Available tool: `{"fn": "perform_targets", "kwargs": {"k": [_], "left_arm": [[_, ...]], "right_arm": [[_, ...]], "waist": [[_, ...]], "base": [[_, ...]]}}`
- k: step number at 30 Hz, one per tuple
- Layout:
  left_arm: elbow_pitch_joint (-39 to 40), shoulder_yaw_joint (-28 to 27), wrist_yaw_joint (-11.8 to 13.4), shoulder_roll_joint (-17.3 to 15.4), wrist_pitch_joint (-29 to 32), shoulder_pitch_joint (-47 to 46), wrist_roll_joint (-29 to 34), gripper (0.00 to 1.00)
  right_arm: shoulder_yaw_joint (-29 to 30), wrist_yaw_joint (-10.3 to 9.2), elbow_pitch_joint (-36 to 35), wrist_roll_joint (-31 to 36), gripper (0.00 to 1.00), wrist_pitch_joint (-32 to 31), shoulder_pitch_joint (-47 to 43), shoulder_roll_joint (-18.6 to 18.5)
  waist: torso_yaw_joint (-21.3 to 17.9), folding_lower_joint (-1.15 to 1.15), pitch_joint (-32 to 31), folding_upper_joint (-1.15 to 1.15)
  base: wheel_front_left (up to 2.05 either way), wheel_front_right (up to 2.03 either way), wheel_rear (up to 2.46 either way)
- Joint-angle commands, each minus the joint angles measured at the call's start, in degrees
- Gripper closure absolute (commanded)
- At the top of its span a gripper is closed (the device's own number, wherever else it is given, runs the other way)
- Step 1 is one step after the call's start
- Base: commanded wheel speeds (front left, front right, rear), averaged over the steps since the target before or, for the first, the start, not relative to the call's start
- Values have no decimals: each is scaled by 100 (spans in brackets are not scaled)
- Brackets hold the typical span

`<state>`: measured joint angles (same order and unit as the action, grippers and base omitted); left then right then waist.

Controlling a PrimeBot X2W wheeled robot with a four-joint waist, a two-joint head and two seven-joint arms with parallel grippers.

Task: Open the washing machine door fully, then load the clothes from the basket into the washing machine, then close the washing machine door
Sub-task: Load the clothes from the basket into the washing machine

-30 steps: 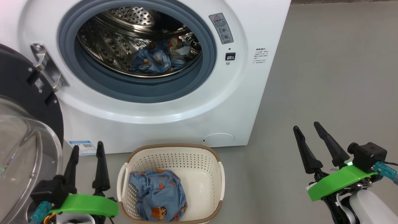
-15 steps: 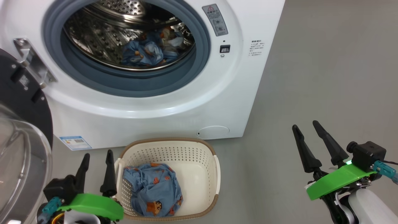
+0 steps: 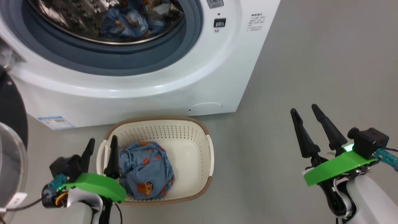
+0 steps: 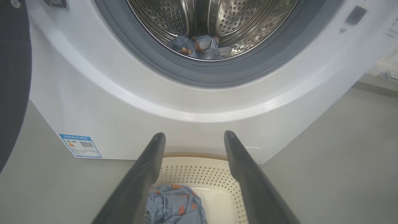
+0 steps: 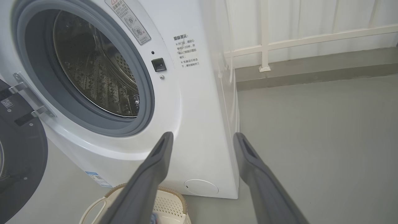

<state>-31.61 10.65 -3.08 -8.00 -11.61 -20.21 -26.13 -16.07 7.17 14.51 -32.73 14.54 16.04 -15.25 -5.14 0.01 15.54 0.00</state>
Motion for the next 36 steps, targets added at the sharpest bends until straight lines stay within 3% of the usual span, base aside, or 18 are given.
{"fn": "perform_targets", "kwargs": {"k": [1, 15, 36], "left_arm": [[29, -150, -45, -133, -29, -196, 16, 0], [-1147, 221, -261, -204, 57, -1156, 142, 0], [-3160, 1045, -425, -240, 850, -2888, 387, 0]], "right_arm": [[-43, 32, -157, 27, 0, 46, 123, -32], [-26, 32, -277, 123, 0, 46, 473, 124], [-130, 32, -429, 183, 0, 46, 1098, 400]], "waist": [[-60, -1, 283, 0], [-163, -1, 1196, 0], [-508, -1, 2523, 0]], "base": [[0, 0, 0], [0, 0, 0], [0, 0, 0]]}}
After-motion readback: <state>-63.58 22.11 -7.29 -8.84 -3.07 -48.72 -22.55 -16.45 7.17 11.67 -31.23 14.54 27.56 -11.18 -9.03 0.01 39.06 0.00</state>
